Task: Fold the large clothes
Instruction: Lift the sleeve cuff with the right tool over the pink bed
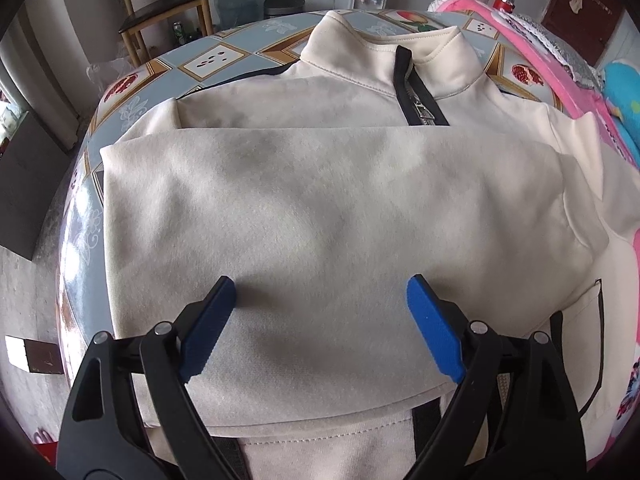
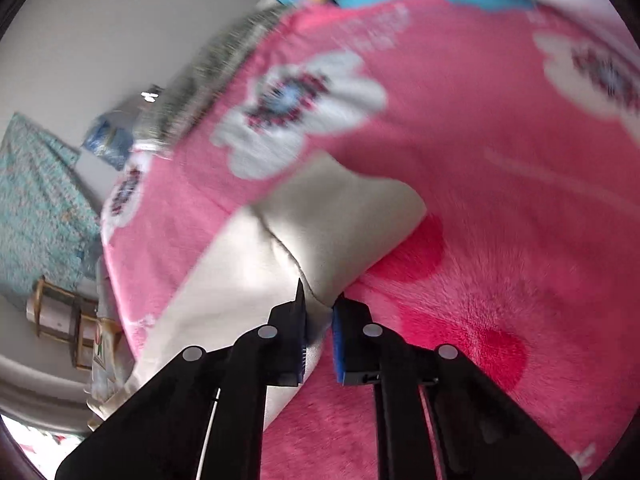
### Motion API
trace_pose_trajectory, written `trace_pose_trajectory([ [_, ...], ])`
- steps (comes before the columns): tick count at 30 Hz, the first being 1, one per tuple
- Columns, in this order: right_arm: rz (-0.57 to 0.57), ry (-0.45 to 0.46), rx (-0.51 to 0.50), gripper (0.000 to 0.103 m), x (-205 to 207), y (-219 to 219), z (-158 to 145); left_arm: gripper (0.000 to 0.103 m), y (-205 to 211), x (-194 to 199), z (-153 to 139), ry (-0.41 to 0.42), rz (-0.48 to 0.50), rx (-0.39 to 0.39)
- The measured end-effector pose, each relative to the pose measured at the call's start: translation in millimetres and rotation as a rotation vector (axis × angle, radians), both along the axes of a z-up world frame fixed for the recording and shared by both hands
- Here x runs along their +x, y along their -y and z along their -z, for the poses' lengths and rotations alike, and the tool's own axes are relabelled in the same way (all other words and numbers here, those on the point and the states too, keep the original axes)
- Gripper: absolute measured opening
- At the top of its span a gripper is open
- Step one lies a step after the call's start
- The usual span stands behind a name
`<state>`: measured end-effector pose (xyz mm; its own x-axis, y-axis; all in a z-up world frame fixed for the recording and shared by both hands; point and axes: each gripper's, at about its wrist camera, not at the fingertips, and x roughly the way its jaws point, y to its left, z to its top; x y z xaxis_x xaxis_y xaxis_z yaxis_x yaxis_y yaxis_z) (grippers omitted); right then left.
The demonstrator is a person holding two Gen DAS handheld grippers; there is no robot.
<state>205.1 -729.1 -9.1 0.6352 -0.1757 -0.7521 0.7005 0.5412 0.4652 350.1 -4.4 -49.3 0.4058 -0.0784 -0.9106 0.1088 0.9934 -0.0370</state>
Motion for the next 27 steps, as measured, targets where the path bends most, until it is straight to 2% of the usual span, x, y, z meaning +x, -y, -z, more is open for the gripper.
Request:
trace_pose_trajectory([
  [4, -0.079, 0.087, -0.125, 0.010, 6.6, -30.7, -70.9, 0.084, -1.5, -0.9, -7.8, 0.045, -0.012, -0.005],
  [8, -0.174, 0.197, -0.227, 0.010, 11.4, -78.3, -140.7, 0.084, -4.0, 6.9, 1.1, 0.016, -0.031, 0.010],
  [10, -0.249, 0.263, -0.267, 0.010, 16.5, -112.8, -174.8, 0.084, -4.0, 8.5, 0.9, 0.011, -0.030, 0.016],
  [13, -0.360, 0.333, -0.320, 0.010, 25.0, -166.0, -211.7, 0.084, -13.6, 5.2, -8.4, 0.037, -0.050, -0.045],
  [16, -0.512, 0.392, -0.358, 0.010, 40.1, -236.9, -238.9, 0.084, -26.7, -8.1, -27.1, 0.092, -0.052, -0.085],
  [20, -0.703, 0.436, -0.319, 0.010, 64.4, -324.5, -241.3, 0.083, -45.7, -29.5, -48.6, 0.144, -0.040, -0.113],
  [22, -0.805, 0.435, -0.295, 0.010, 78.6, -372.0, -228.7, 0.083, -57.7, -41.0, -58.0, 0.164, -0.035, -0.122],
  [24, -0.925, 0.400, -0.285, 0.010, 97.0, -432.0, -202.8, 0.083, -70.2, -52.7, -65.4, 0.175, -0.025, -0.146],
  [27, -1.112, 0.288, -0.255, 0.011, 119.3, -516.5, -145.0, 0.083, -85.6, -69.4, -70.8, 0.177, 0.000, -0.169],
])
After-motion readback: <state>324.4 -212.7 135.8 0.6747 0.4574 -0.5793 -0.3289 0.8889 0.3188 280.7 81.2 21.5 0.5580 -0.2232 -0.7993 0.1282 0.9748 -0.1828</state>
